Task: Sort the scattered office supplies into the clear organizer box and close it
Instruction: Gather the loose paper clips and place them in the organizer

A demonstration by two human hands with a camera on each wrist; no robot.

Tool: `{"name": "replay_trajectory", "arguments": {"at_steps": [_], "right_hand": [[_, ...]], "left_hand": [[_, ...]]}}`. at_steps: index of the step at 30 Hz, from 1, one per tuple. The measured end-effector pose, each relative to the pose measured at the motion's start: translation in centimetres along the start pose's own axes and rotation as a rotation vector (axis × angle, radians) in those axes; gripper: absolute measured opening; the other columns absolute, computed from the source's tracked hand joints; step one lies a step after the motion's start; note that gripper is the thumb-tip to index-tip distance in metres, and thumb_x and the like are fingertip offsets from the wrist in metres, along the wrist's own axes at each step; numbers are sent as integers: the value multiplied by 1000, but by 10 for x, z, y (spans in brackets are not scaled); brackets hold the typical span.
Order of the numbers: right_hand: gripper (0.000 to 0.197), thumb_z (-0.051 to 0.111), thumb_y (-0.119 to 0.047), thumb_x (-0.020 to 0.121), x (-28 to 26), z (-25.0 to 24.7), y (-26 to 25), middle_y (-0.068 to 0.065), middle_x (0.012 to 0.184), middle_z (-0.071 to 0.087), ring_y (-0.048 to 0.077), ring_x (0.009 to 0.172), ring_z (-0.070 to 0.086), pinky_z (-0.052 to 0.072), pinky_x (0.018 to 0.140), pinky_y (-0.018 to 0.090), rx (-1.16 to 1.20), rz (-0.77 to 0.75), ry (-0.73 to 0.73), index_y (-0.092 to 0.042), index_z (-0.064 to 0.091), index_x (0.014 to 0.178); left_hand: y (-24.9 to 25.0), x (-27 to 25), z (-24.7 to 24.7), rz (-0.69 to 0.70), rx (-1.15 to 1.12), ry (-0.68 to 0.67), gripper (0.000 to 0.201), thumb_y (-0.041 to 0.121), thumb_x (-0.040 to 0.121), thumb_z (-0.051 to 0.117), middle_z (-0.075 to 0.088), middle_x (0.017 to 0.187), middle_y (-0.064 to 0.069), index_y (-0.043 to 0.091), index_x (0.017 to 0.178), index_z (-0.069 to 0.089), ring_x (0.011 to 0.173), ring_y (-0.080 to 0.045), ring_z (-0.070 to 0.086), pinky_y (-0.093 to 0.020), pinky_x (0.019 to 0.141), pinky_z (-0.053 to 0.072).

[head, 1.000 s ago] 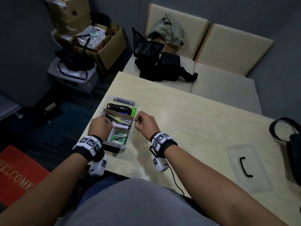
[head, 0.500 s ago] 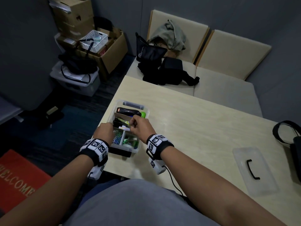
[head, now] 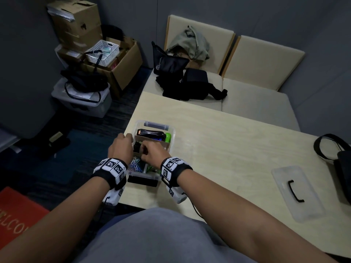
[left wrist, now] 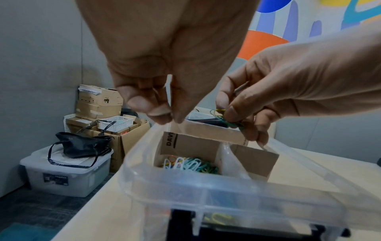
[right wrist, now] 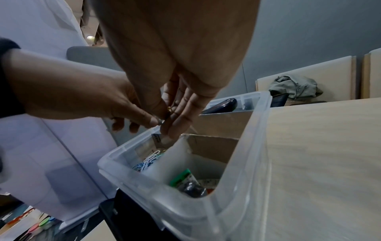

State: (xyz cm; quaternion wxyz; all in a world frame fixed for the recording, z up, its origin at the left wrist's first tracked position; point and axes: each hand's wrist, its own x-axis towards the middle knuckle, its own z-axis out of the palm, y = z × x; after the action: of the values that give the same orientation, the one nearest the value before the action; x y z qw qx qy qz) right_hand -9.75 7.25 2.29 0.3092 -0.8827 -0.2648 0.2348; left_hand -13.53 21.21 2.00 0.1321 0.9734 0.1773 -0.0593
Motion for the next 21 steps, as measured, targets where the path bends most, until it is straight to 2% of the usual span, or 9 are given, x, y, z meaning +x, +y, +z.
{"name": "replay_trajectory", "arguments": {"at_steps": [6,9,13,16,19,21], "right_hand": [[10,64,-3,82,7,14,-11,15,95,67,34,89,63,53,74,41,-114,-45,-38,-6,64,92],[8,63,-3,83,9,19,-11,15,95,67,35,92,62,50,72,36,-158,-55,-49,-6,64,90],[7,63,-9,87,12,24,-7,18,96,70,35,105,62,52,83,38,-250,-73,-66,-5,69,90],[15,64,-14,90,12,24,-2,20,97,69,36,97,64,49,77,37,-284,-60,-68,-1,69,95],[17,64,-20,91,9,20,1,18,99,68,34,94,63,44,68,34,-272,-70,-54,-4,66,98],[14,64,-18,90,6,17,2,17,100,67,34,94,64,47,68,34,-243,-80,-38,-7,65,99]], "left_hand": [[-2,10,-1,7,-6,-42,35,1,84,53,53,115,-18,9,118,50,94,-40,60,-46,73,49],[-1,11,-1,5,-14,-42,34,1,85,51,53,116,-19,8,118,49,94,-41,60,-46,73,47],[-1,15,0,3,-18,-33,30,1,87,48,53,115,-19,8,116,49,93,-41,60,-46,73,47],[-1,19,3,-1,-29,-15,29,0,86,47,54,113,-20,9,114,50,92,-42,60,-46,74,48],[0,21,7,-5,-36,-6,31,0,85,50,53,113,-20,9,114,50,92,-42,59,-48,75,49],[1,22,9,-5,-39,-3,34,1,83,56,52,113,-20,9,115,49,93,-41,58,-47,76,50]]}}
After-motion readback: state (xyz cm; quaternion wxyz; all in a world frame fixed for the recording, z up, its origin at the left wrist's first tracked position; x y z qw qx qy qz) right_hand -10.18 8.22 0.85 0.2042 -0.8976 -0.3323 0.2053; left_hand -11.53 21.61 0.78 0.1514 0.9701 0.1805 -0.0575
